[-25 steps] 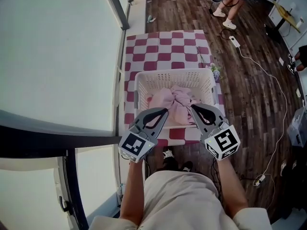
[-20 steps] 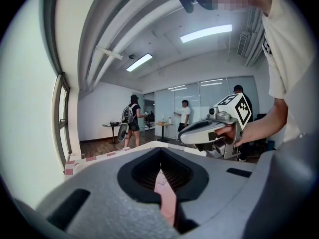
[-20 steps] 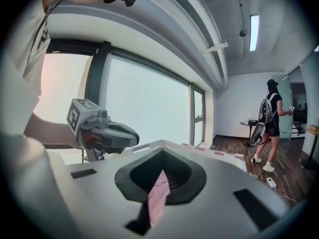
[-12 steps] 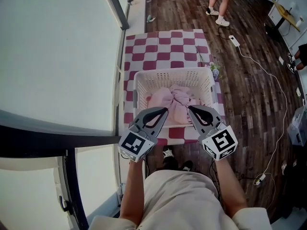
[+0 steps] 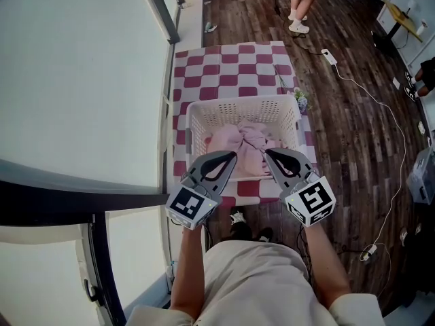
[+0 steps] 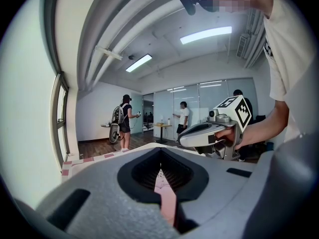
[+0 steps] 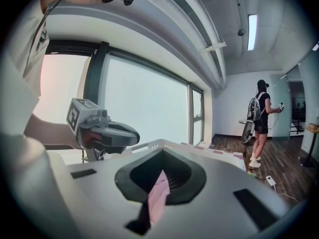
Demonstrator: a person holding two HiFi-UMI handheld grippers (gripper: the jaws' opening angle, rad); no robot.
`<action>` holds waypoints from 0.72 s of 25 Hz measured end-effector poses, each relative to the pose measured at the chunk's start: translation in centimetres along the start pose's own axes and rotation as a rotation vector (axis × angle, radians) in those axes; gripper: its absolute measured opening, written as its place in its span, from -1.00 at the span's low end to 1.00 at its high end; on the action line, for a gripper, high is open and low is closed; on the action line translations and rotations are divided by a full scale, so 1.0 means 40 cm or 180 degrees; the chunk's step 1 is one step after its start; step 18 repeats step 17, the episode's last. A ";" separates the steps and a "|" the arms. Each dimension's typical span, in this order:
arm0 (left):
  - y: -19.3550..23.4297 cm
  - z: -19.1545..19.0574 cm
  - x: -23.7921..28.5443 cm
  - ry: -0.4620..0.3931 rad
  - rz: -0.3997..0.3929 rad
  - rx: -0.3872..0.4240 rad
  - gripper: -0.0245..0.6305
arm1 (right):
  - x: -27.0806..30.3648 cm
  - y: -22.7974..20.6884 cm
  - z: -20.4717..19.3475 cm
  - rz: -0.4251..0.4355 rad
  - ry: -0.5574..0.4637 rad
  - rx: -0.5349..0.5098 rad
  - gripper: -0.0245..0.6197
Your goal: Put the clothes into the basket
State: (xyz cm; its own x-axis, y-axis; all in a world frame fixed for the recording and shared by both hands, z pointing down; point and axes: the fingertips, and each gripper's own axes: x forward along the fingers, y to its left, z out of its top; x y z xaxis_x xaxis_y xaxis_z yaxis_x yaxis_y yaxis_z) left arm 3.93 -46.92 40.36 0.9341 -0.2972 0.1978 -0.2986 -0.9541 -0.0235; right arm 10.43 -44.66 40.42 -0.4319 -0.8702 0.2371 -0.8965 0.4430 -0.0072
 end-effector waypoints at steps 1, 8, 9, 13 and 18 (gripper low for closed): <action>-0.001 0.000 0.000 0.0001 0.0002 -0.0006 -0.88 | 0.000 0.000 -0.002 0.0003 0.0008 -0.0001 -0.88; -0.011 0.004 0.001 -0.0025 -0.0002 -0.0029 -0.88 | 0.002 0.007 -0.009 0.0021 0.0042 -0.0042 -0.88; -0.010 0.001 0.002 -0.0020 -0.0003 -0.0017 -0.88 | 0.002 0.008 -0.010 0.0023 0.0046 -0.0042 -0.88; -0.007 -0.001 0.003 -0.0016 -0.0004 0.0023 -0.88 | -0.001 0.011 -0.010 0.0032 0.0051 -0.0044 -0.88; -0.005 0.008 0.009 -0.0012 0.0013 -0.0009 -0.88 | -0.004 0.009 -0.007 0.0032 0.0042 -0.0069 -0.88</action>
